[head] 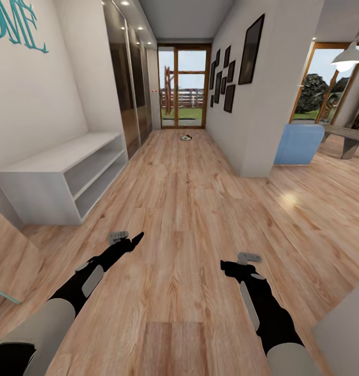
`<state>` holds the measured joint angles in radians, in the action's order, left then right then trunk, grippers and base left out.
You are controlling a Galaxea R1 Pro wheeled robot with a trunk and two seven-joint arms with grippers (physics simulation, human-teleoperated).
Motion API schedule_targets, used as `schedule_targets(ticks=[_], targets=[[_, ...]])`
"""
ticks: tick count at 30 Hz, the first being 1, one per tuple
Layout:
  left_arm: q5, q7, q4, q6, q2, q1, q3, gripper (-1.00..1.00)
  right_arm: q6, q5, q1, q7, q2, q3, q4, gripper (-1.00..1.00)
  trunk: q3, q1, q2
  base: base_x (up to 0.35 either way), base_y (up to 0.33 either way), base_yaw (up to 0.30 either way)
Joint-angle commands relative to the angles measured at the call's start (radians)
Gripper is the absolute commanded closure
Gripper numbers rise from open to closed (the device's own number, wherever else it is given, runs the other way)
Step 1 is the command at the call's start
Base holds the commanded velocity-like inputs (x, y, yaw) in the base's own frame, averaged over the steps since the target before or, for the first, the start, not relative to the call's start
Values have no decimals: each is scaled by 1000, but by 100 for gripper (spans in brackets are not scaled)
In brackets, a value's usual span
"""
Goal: Pick up the two gym shoes and the two sandals from the corridor floor and place them onto the hallstand (shoe rack) in the corridor, making sure they are on the rack and not on the floor. Arrange them so the two gym shoes are next to each other and the two sandals are next to each other.
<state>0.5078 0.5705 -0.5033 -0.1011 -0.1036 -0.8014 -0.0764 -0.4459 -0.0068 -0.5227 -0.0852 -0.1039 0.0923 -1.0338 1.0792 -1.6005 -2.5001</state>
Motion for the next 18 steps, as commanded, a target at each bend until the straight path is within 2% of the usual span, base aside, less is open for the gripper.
schedule_targets(ticks=[1, 18], targets=[[6, -1, 1, -8, -2, 0, -8, -100, -5, -1, 0, -2, -1, 1, -1, -100, 1, 0, 0, 349, 0, 0], [6, -1, 2, -8, -1, 0, -9, -100, -5, -1, 0, -2, -1, 1, -2, -100, 1, 0, 0, 349, 0, 0]])
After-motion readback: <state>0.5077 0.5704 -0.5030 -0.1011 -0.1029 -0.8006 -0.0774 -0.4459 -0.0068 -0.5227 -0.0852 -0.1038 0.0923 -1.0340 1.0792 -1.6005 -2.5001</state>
